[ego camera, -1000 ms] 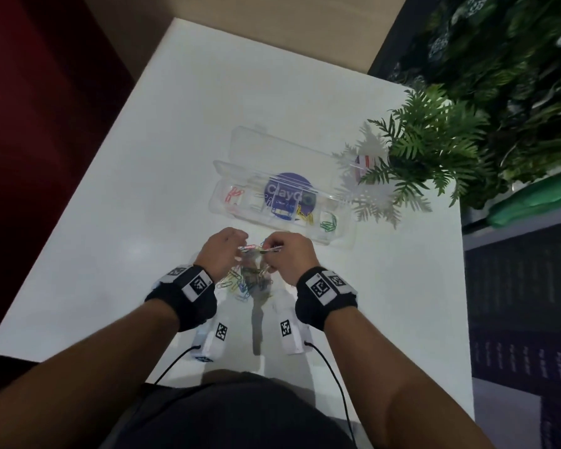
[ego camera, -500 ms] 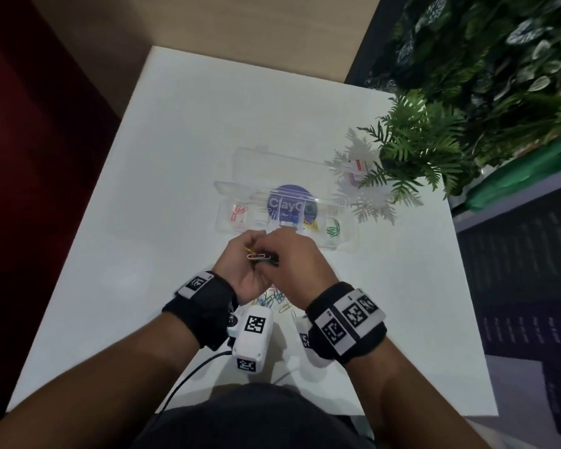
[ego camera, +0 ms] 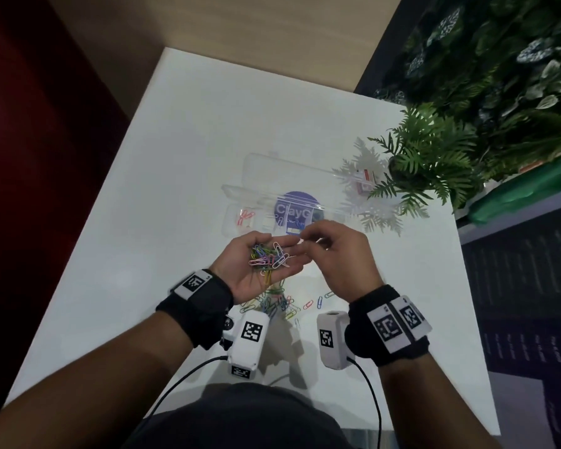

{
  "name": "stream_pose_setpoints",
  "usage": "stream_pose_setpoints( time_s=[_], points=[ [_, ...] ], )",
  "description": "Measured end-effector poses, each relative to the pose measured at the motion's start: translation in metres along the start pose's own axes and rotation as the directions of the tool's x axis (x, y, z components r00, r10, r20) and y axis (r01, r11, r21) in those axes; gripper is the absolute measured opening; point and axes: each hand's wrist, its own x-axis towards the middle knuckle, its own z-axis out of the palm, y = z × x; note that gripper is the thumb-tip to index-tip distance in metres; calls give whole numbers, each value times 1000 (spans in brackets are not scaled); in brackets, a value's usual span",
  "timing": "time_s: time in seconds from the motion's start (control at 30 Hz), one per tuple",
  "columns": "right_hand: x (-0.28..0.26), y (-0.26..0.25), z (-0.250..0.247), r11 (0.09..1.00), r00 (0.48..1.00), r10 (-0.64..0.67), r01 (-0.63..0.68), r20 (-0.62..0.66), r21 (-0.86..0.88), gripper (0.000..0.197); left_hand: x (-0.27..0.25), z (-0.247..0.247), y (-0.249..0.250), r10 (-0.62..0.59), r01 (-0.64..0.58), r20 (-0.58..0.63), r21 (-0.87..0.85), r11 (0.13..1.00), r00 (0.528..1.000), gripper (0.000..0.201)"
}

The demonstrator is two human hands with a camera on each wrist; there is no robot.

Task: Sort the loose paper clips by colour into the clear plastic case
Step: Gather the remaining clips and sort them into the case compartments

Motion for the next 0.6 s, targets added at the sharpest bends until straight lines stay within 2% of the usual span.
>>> stream_pose_setpoints(
  time_s=[0.07, 0.17, 0.27, 0.4, 0.47, 0.53, 0.6],
  points=[
    [2, -1, 6, 982, 993, -90, 101, 77, -158, 16, -2, -1, 2, 4, -4, 37, 0, 1000, 999, 47],
    [2, -2, 19, 891, 952, -155, 250, 265, -379, 29, -4, 0, 3, 10, -10, 77, -10, 1000, 997, 54],
    [0, -2, 28, 838, 941, -178, 299, 289, -457, 26, -6, 0, 3, 29, -26, 57, -49, 998, 998, 46],
    [0, -3, 24, 871, 940, -188, 294, 286, -393, 17, -4, -5, 3, 16, -12, 46, -82, 997, 999, 45],
    [2, -2, 17, 951, 968, -128, 181, 216, -249, 13, -5, -5, 3, 18, -13, 78, -65, 998, 997, 47],
    [5, 2, 11, 990, 993, -59, 71, 107, -118, 11, -5, -5, 3, 8, -5, 73, -35, 999, 997, 47],
    [6, 6, 9, 992, 997, -29, 37, 64, -122, 11, -4, -6, 3, -4, 6, 48, -32, 999, 999, 45]
  ],
)
